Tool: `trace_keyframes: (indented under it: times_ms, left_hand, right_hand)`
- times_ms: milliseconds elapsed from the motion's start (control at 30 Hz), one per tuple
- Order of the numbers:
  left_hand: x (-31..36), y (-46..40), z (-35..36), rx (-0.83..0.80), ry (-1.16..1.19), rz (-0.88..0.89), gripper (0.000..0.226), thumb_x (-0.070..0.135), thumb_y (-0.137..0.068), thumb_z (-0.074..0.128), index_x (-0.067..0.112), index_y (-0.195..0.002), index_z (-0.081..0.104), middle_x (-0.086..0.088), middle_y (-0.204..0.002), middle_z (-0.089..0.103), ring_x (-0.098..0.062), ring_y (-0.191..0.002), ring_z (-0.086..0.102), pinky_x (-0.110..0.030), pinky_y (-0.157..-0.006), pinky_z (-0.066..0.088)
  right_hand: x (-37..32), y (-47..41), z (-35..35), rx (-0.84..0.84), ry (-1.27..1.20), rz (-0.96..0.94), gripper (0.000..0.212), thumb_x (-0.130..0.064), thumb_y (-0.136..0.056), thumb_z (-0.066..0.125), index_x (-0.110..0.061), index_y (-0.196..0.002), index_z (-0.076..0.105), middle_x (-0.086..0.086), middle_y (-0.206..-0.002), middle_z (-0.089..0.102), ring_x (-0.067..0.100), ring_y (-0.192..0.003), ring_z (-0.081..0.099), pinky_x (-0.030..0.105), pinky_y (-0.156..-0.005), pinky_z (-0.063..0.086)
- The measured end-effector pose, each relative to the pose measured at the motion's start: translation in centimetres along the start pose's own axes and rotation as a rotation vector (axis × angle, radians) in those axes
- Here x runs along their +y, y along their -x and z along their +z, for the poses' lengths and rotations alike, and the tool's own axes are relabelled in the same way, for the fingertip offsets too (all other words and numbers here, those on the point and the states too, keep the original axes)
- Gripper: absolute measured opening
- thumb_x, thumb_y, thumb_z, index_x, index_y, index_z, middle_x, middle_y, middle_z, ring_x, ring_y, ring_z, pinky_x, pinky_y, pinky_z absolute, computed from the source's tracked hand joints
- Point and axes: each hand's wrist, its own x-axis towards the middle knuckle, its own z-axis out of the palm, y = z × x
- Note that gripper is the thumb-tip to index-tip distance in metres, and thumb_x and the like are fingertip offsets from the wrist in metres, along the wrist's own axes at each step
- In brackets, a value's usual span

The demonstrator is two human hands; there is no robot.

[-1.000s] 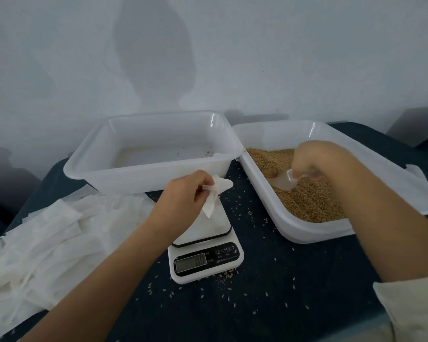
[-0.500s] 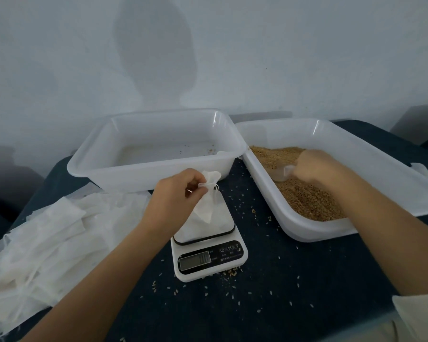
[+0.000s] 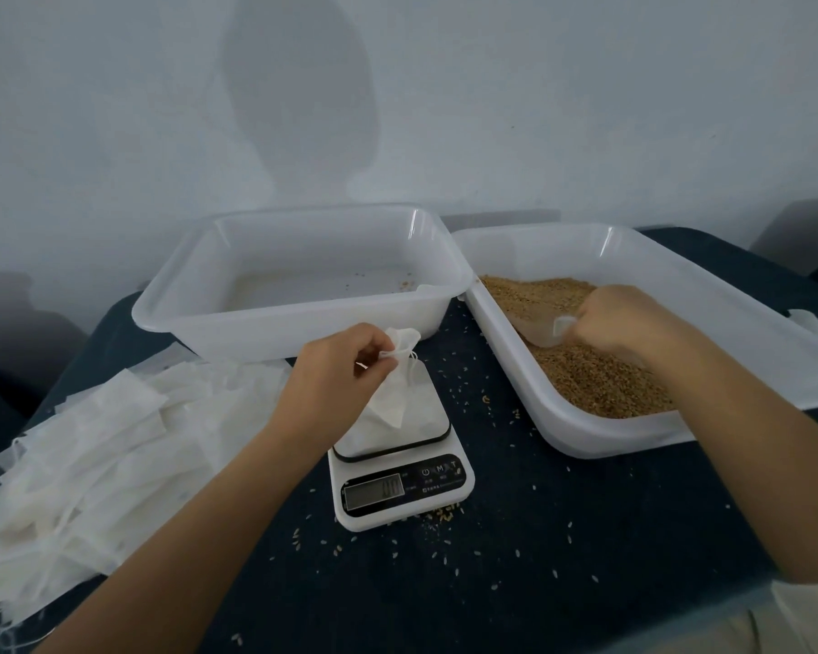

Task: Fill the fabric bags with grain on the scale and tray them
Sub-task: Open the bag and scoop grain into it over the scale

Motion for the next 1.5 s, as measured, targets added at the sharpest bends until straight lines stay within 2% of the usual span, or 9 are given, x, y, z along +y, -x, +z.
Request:
trace_keyframes:
  times_ms: [300,433,633,767,933,1100,1200,1300,1500]
  left_hand:
    - [-0.3,-0.2,-0.1,0.031,-0.017,0.045,0.008,0.013,-0.082,0.069,0.016,-0.09,0.068,0.022,-0.075,0.056,0.014,-0.077,0.053,0.001,-0.067,0.037]
    - [-0.4,-0.4,-0.3,0.031,0.001,0.02,0.01,0.016,-0.081,0.07,0.019,-0.09,0.067,0.025,-0.074,0.057,0.017,-0.074,0.053,0.001,-0.066,0.037]
    - [-0.7,-0.4,-0.3,0.023,-0.024,0.026,0.007,0.016,-0.082,0.07,0.019,-0.088,0.067,0.025,-0.072,0.057,0.018,-0.072,0.051,0.001,-0.065,0.036]
    - [-0.8,-0.3,-0.1,0.001,-0.028,0.021,0.006,0.019,-0.082,0.069,0.022,-0.087,0.067,0.025,-0.073,0.058,0.015,-0.075,0.054,-0.003,-0.065,0.04]
    - [-0.7,-0.1,0.1,-0.008,-0.041,0.028,0.006,0.02,-0.083,0.068,0.025,-0.085,0.066,0.024,-0.073,0.058,0.006,-0.073,0.056,-0.007,-0.066,0.042]
    - [-1.0,-0.1,-0.4,0.005,-0.05,0.067,0.007,0.01,-0.083,0.067,0.014,-0.088,0.07,0.024,-0.074,0.056,0.004,-0.073,0.057,-0.002,-0.069,0.041]
    - [-1.2,-0.2,-0.6,0.001,-0.052,0.068,0.009,0.009,-0.084,0.066,0.014,-0.089,0.07,0.017,-0.078,0.06,0.004,-0.074,0.056,-0.001,-0.069,0.04]
    - [-1.2,-0.3,-0.5,-0.006,-0.059,0.059,0.009,0.01,-0.085,0.065,0.015,-0.09,0.07,0.024,-0.077,0.056,0.006,-0.074,0.055,0.001,-0.068,0.038]
    - [-0.9,-0.1,-0.1,0.003,-0.062,0.059,0.008,0.01,-0.084,0.066,0.015,-0.089,0.071,0.017,-0.078,0.06,-0.006,-0.074,0.059,-0.008,-0.071,0.043]
  right_hand:
    - [0.0,0.3,0.0,0.028,-0.024,-0.018,0.039,-0.04,-0.094,0.054,-0.005,-0.108,0.066,0.009,-0.092,0.064,0.024,-0.084,0.06,0.033,-0.074,0.047]
    - [0.4,0.7,0.2,0.055,-0.08,-0.048,0.035,-0.039,-0.095,0.052,-0.008,-0.1,0.068,0.009,-0.086,0.065,0.023,-0.077,0.06,0.029,-0.061,0.04]
    - [0.4,1.2,0.0,-0.04,-0.049,-0.022,0.043,-0.044,-0.094,0.054,-0.008,-0.114,0.066,0.012,-0.114,0.065,0.027,-0.1,0.06,0.037,-0.086,0.047]
    - [-1.1,0.7,-0.8,-0.081,0.062,0.0,0.033,-0.031,-0.093,0.058,-0.001,-0.08,0.062,0.01,-0.078,0.059,0.024,-0.071,0.056,0.03,-0.062,0.043]
    - [-3.5,-0.7,0.3,-0.071,0.106,-0.015,0.035,-0.03,-0.097,0.052,0.001,-0.106,0.064,0.013,-0.107,0.063,0.024,-0.087,0.055,0.031,-0.076,0.044]
    - [-2.4,-1.1,0.7,-0.033,0.076,0.0,0.044,-0.037,-0.099,0.048,0.002,-0.116,0.062,0.014,-0.107,0.063,0.028,-0.095,0.059,0.035,-0.083,0.048]
    - [-0.9,-1.0,0.3,0.018,-0.012,-0.006,0.045,-0.039,-0.098,0.049,-0.002,-0.119,0.062,0.015,-0.119,0.062,0.029,-0.102,0.059,0.036,-0.087,0.046]
    - [0.1,-0.4,0.3,0.014,-0.04,-0.006,0.052,-0.046,-0.097,0.05,-0.003,-0.125,0.059,0.015,-0.125,0.059,0.03,-0.108,0.057,0.039,-0.094,0.046]
    - [0.8,-0.1,0.4,0.008,-0.055,0.001,0.053,-0.049,-0.094,0.053,-0.005,-0.121,0.062,0.014,-0.123,0.061,0.03,-0.106,0.058,0.037,-0.086,0.044]
